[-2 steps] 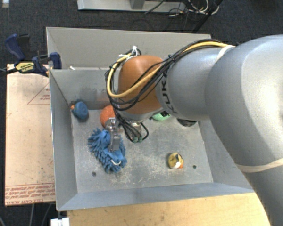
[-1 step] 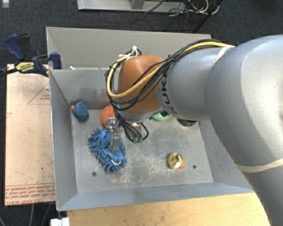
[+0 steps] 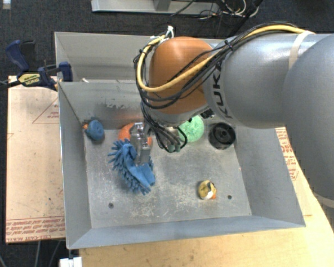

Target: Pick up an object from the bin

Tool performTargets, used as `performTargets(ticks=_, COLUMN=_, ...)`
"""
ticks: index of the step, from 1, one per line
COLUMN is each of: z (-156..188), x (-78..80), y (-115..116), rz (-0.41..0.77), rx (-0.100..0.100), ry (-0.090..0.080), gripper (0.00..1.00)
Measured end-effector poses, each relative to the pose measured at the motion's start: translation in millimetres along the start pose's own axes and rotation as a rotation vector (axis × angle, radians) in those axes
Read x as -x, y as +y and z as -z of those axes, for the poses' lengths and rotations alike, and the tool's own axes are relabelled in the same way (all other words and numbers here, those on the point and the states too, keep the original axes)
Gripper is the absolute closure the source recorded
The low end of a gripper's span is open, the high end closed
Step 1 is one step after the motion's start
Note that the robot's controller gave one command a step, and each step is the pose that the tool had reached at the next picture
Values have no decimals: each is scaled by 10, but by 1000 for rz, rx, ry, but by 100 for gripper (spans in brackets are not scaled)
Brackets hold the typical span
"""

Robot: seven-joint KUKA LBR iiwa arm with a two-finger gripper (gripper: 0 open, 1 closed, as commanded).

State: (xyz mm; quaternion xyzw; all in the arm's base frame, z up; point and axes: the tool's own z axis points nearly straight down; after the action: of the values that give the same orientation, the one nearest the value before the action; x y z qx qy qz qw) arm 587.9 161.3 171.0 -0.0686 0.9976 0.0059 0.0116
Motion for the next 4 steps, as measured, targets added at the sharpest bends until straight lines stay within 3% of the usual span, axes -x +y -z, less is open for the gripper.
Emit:
performTargets(ticks=1, z=0, x=0, y=-1, rz=0, rx=0, ry=0, gripper=100)
performTargets(ticks=2, z=175, x=136, y=3, rz=-5, rx=1, ry=-1, gripper=100)
performTargets(ticks=3, z=-119, x=185, y=30, rz=-1, rx=3, ry=-14, gripper=100)
performTargets(ticks=4, z=-383, x=144, y=18, rz=3, rx=0, ry=10, gripper=100)
